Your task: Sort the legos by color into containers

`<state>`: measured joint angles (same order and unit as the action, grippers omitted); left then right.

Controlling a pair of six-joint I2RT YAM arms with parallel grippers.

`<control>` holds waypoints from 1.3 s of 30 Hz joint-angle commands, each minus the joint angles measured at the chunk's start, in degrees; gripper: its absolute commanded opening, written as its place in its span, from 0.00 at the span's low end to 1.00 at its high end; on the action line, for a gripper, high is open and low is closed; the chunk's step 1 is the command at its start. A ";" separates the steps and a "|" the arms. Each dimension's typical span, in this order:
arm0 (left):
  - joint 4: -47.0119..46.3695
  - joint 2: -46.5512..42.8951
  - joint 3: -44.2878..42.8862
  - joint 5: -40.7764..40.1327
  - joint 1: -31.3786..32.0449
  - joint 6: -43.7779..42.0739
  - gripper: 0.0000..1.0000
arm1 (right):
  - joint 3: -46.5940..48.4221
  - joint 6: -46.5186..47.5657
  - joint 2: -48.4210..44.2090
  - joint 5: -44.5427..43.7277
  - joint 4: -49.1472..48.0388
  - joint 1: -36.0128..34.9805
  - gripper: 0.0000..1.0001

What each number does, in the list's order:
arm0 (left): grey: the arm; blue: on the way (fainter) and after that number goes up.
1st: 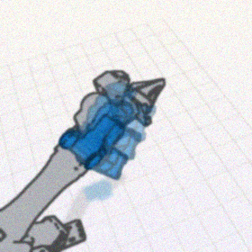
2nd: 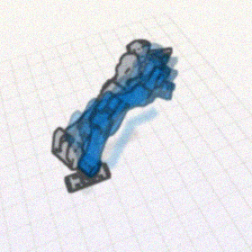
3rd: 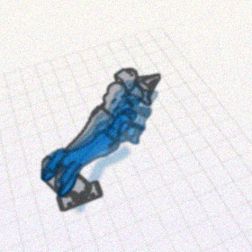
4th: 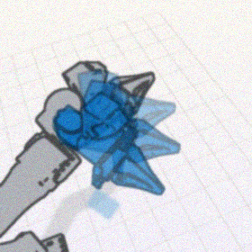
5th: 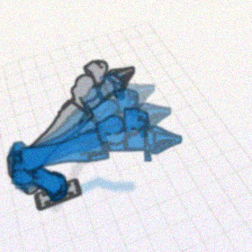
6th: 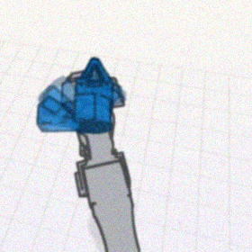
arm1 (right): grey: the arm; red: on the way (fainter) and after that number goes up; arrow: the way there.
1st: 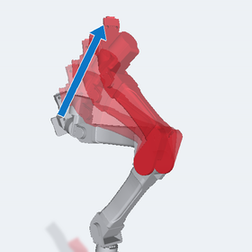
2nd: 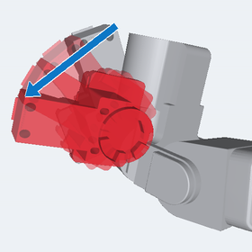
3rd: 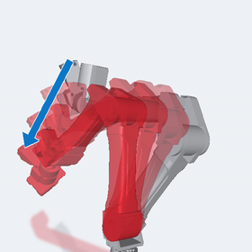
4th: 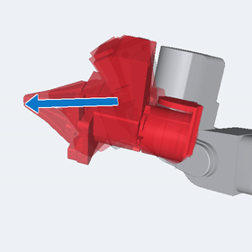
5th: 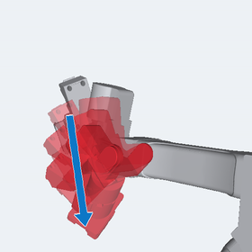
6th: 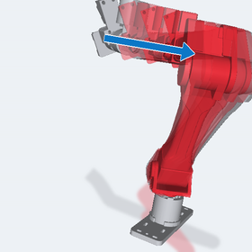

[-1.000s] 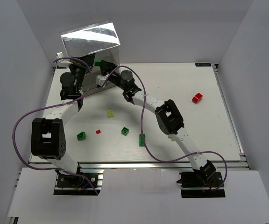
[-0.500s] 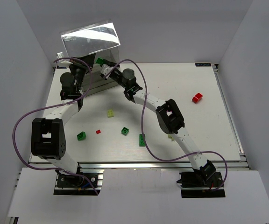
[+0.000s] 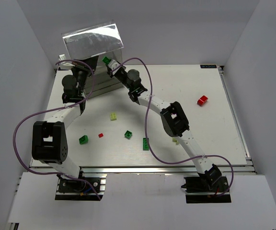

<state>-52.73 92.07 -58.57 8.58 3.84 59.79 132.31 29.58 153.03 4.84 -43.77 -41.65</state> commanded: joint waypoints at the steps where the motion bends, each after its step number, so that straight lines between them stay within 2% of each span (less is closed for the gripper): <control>1: -2.11 -2.78 -0.06 0.65 -0.41 -0.64 0.23 | 1.02 -2.86 0.16 -1.50 -2.99 0.43 0.00; 5: -2.11 -2.78 -0.06 0.82 -0.41 -0.64 0.23 | 0.93 -3.48 0.51 -1.59 -2.90 0.25 0.00; 7: -2.11 -2.69 0.03 0.82 -0.41 -0.64 0.23 | 0.67 -3.13 0.78 -1.41 -2.99 0.51 0.14; 8: -2.11 -2.69 -0.06 0.91 -0.41 -0.64 0.23 | 0.41 -3.04 0.69 -1.67 -3.34 0.43 0.26; 11: -2.03 -2.77 -0.14 0.83 -0.41 -0.64 0.23 | -0.03 -3.04 0.78 -1.42 -3.25 0.43 0.41; 19: -1.76 -2.86 -0.15 1.00 -0.41 -0.64 0.23 | 0.05 -3.48 1.04 -0.89 -2.73 0.78 0.59; 27: -1.50 -2.51 -0.58 1.00 -0.41 -0.55 0.23 | -2.83 -4.18 -1.67 -0.62 -4.13 0.87 0.59; 30: -1.15 -2.51 -0.58 1.18 -0.41 -0.73 0.23 | -6.53 -6.37 -6.06 3.06 -2.73 1.13 0.51; 35: -0.88 -2.86 -0.32 1.18 -0.41 -0.82 0.23 | -9.08 -9.37 -14.86 22.99 10.24 3.06 0.44; 37: -0.80 -2.95 -0.32 1.26 -0.41 -0.90 0.23 | -9.97 -8.49 -18.27 34.20 14.91 3.77 0.49; 39: -0.36 -3.13 -0.50 1.35 -0.41 -0.90 0.23 | -10.32 -7.09 -19.78 40.48 21.84 4.64 0.54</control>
<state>-52.64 92.07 -58.57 9.54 3.84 59.46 121.80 22.59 141.29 29.19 -29.34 -38.33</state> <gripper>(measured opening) 0.229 0.527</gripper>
